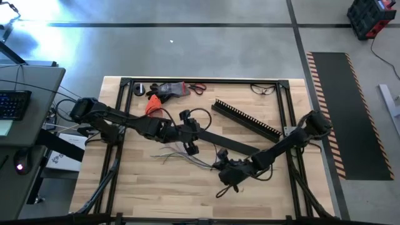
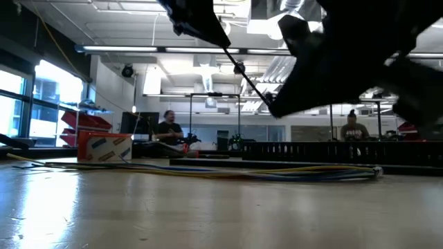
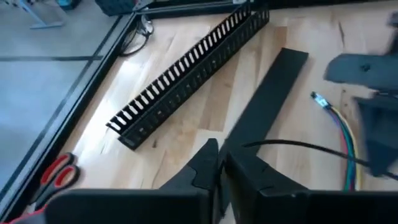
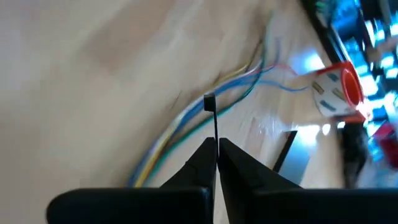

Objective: Ziptie cables
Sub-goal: Wrap the colored cables with the black zip tie

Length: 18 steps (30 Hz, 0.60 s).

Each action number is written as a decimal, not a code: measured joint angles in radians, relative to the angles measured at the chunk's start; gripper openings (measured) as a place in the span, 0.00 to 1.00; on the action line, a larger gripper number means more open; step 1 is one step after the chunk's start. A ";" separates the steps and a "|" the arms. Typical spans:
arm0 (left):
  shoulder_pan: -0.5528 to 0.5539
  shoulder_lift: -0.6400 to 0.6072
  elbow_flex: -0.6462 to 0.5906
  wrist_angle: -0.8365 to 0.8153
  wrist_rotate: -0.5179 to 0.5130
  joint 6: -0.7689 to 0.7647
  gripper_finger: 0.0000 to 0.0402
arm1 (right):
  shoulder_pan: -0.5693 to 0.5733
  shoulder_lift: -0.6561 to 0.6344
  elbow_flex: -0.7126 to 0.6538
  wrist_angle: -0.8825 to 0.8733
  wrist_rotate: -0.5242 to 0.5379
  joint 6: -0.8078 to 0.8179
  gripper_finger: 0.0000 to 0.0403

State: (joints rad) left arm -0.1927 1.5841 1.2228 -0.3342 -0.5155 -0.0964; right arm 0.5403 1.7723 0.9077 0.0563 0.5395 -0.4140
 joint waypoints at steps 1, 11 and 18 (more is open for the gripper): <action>0.015 0.000 -0.013 0.020 0.018 0.005 0.05 | 0.010 -0.015 0.000 0.005 -0.001 0.052 0.00; 0.119 0.000 -0.129 0.217 0.147 0.093 0.30 | 0.235 -0.227 0.000 0.107 0.087 0.347 0.00; 0.098 0.000 -0.130 0.213 0.276 0.144 0.38 | 0.411 -0.303 0.000 0.356 0.192 0.216 0.00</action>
State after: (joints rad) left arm -0.0944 1.5845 1.0927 -0.1207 -0.2399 0.0475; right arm 0.9509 1.4691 0.9081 0.4127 0.7320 -0.1982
